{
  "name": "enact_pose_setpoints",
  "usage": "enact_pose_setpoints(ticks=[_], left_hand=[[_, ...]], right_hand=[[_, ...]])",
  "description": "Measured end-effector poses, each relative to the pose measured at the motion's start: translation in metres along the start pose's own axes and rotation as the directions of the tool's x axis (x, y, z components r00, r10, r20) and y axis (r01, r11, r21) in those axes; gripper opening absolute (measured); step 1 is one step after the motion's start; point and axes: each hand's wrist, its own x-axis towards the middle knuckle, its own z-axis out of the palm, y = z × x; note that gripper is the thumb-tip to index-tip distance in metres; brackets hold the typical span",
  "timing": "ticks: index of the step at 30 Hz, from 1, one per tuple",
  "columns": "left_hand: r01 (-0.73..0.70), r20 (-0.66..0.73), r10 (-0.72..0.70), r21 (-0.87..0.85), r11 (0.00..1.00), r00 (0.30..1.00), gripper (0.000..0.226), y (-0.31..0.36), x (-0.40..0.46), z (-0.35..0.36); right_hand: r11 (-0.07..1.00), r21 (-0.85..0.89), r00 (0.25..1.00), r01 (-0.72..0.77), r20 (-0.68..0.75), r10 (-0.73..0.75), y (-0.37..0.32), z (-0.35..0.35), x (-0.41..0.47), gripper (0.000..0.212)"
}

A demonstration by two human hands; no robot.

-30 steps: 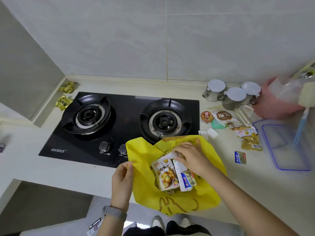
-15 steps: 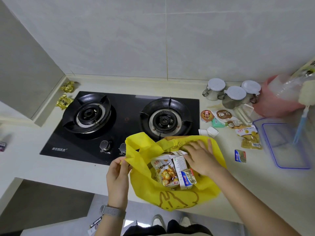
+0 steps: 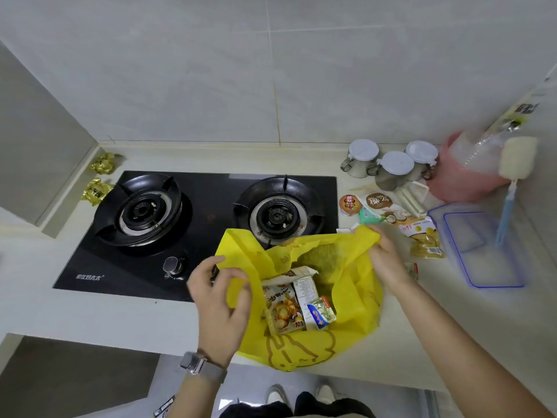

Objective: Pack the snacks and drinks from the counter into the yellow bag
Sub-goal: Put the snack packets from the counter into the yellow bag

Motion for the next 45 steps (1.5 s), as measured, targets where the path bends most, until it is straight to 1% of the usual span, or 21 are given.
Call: enact_pose_setpoints(ticks=[2,5,7,9,11,13,15,17,20,22,23,26,28,29,31,33,35,38,41,43,45], left_hand=[[-0.154,0.188,0.123,0.164,0.974,0.974,0.016,0.004,0.000,0.011],[-0.265,0.412,0.118,0.322,0.909,0.903,0.019,-0.002,-0.007,0.024],[-0.262,0.511,0.015,0.415,0.871,0.860,0.032,-0.004,-0.012,0.027],[-0.172,0.550,-0.151,0.492,0.853,0.821,0.044,-0.003,-0.013,0.027],[-0.171,0.549,-0.236,0.588,0.790,0.802,0.045,-0.005,-0.012,0.027],[-0.181,0.553,-0.251,0.610,0.772,0.794,0.042,-0.008,-0.010,0.028],[-0.150,0.557,-0.240,0.564,0.812,0.795,0.039,-0.011,-0.011,0.029],[-0.160,0.548,-0.188,0.525,0.836,0.815,0.036,-0.015,-0.012,0.030],[-0.144,0.501,-0.168,0.526,0.838,0.849,0.036,-0.018,-0.018,0.031],[-0.122,0.479,-0.166,0.514,0.849,0.862,0.036,-0.019,-0.021,0.031],[-0.111,0.468,-0.168,0.511,0.853,0.868,0.035,-0.022,-0.023,0.030],[-0.072,0.471,-0.193,0.489,0.869,0.861,0.034,-0.026,-0.024,0.027],[-0.043,0.468,-0.204,0.465,0.884,0.860,0.040,-0.025,-0.025,0.025],[-0.034,0.466,-0.204,0.453,0.891,0.861,0.043,-0.024,-0.025,0.023],[-0.017,0.454,-0.200,0.430,0.903,0.868,0.042,-0.022,-0.027,0.022],[-0.003,0.442,-0.193,0.404,0.915,0.876,0.041,-0.021,-0.028,0.021],[0.021,0.438,-0.196,0.373,0.927,0.877,0.040,-0.018,-0.028,0.021],[0.042,0.459,-0.176,0.287,0.957,0.871,0.032,-0.018,-0.028,0.022],[0.061,0.449,-0.154,0.215,0.975,0.880,0.028,-0.020,-0.027,0.023],[0.064,0.429,-0.148,0.204,0.977,0.891,0.028,-0.020,-0.026,0.024],[0.064,0.416,-0.144,0.198,0.978,0.898,0.027,-0.020,-0.025,0.023]], right_hand=[[0.972,0.184,0.989,-0.147,0.034,0.143,-0.003,-0.006,0.007,0.011],[0.966,0.133,0.973,-0.224,-0.025,0.229,0.014,-0.024,0.016,0.030],[0.920,0.247,0.935,-0.303,-0.109,0.337,0.031,-0.040,0.019,0.038],[0.898,0.248,0.891,-0.364,-0.189,0.414,0.052,-0.054,0.020,0.035],[0.923,0.079,0.906,-0.375,-0.179,0.384,0.068,-0.061,0.015,0.019],[0.926,-0.270,0.959,-0.266,-0.169,0.226,0.079,-0.067,0.009,0.019],[0.807,-0.563,0.968,-0.179,-0.247,0.043,0.087,-0.074,0.003,0.031],[0.686,-0.713,0.963,-0.147,-0.262,-0.066,0.096,-0.081,0.003,0.048],[0.537,-0.834,0.991,-0.129,-0.131,0.034,0.109,-0.084,0.005,0.066],[0.439,-0.888,0.990,-0.139,-0.111,0.088,0.113,-0.082,0.004,0.058],[0.429,-0.892,0.990,-0.143,-0.124,0.072,0.114,-0.081,0.004,0.049],[0.492,-0.866,0.992,-0.085,-0.117,-0.034,0.115,-0.078,0.003,0.018],[0.611,-0.792,0.990,-0.004,-0.090,-0.110,0.124,-0.078,0.008,0.033],[0.705,-0.709,0.986,-0.005,-0.121,-0.114,0.121,-0.075,0.008,0.030],[0.850,-0.524,0.972,-0.058,-0.223,-0.071,0.108,-0.066,0.005,0.020],[0.934,-0.340,0.932,-0.111,-0.361,-0.021,0.091,-0.059,-0.001,0.032],[0.981,-0.164,0.859,-0.100,-0.512,0.001,0.062,-0.051,-0.014,0.034],[0.991,0.092,0.791,0.095,-0.611,-0.019,0.008,-0.031,-0.046,0.029],[0.942,0.169,0.851,0.290,-0.496,-0.173,-0.019,0.007,-0.088,0.035],[0.946,0.103,0.918,0.308,-0.293,-0.267,-0.013,0.036,-0.109,0.037],[0.950,0.005,0.945,0.313,-0.101,-0.310,0.002,0.059,-0.117,0.037]])
